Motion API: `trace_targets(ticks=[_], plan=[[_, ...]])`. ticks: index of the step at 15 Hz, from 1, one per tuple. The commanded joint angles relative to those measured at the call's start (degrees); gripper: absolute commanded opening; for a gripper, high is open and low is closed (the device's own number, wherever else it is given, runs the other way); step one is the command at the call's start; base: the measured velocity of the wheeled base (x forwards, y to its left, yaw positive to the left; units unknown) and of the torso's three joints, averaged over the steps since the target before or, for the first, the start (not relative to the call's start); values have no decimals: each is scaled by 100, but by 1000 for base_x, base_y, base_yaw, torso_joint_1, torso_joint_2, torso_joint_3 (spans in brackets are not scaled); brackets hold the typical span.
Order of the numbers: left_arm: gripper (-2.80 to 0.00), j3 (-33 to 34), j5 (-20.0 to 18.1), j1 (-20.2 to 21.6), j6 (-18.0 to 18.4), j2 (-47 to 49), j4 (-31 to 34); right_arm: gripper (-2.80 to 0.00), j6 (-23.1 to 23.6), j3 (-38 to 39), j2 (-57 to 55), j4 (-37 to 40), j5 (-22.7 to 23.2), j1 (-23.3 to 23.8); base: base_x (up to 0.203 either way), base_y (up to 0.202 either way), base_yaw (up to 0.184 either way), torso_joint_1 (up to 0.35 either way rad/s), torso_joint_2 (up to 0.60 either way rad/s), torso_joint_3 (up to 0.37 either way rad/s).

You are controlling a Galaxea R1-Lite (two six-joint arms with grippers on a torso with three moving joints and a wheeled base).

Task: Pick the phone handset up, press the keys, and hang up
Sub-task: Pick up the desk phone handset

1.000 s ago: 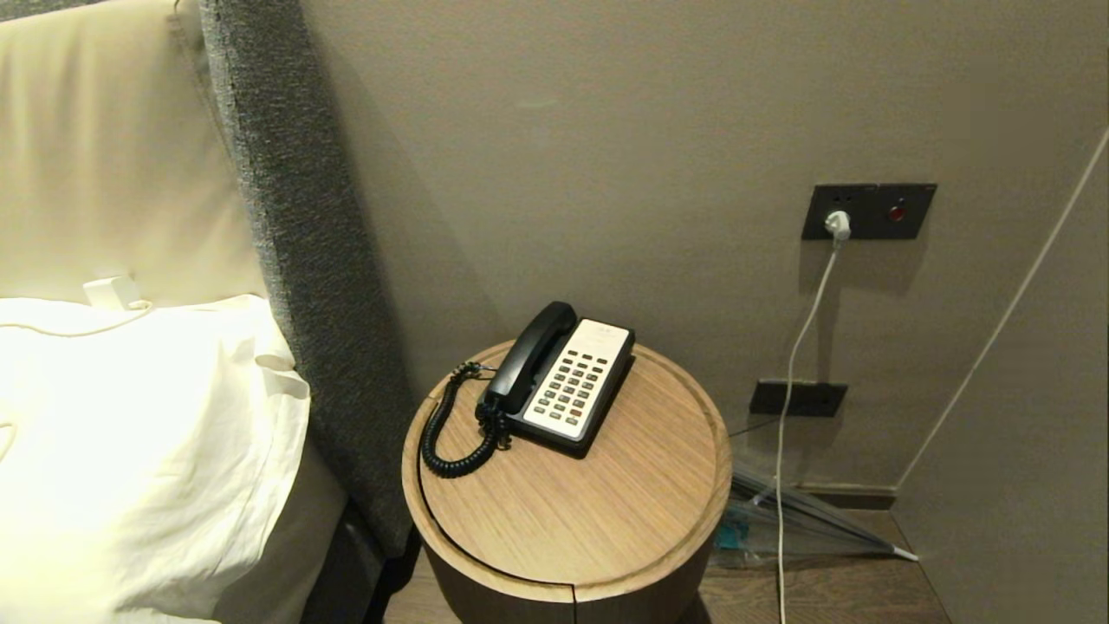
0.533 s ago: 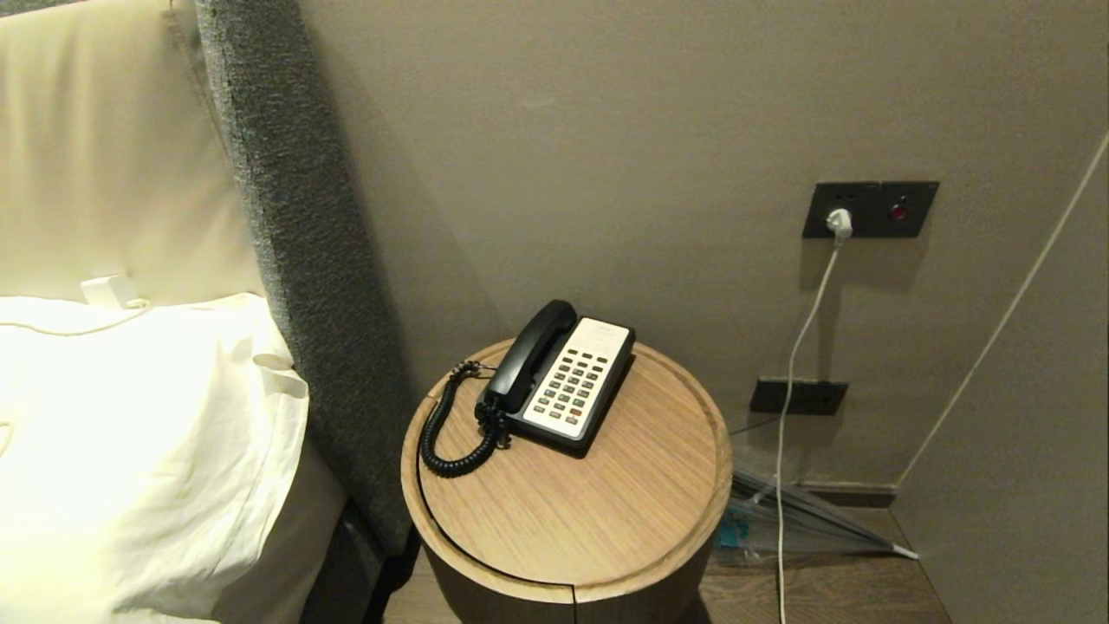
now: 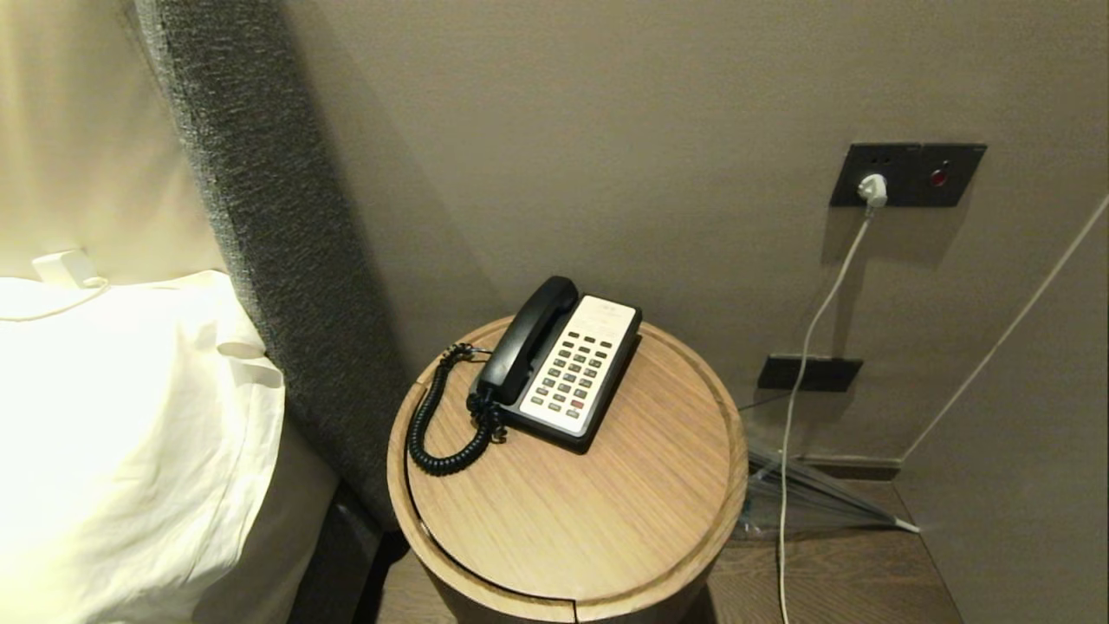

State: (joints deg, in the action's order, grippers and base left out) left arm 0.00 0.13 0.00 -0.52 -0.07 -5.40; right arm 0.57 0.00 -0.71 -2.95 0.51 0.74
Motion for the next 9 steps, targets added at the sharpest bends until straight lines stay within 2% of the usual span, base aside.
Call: trace_targets(ticks=[1, 9], plan=[[-280, 229, 4, 0, -9, 7, -5, -280, 4, 123, -8, -3, 2, -3, 0, 0, 0, 4, 4, -191], [-280, 229, 4, 0, -9, 7, -5, -280, 4, 123, -8, -3, 2, 5, 0, 0, 0, 0, 3, -198]])
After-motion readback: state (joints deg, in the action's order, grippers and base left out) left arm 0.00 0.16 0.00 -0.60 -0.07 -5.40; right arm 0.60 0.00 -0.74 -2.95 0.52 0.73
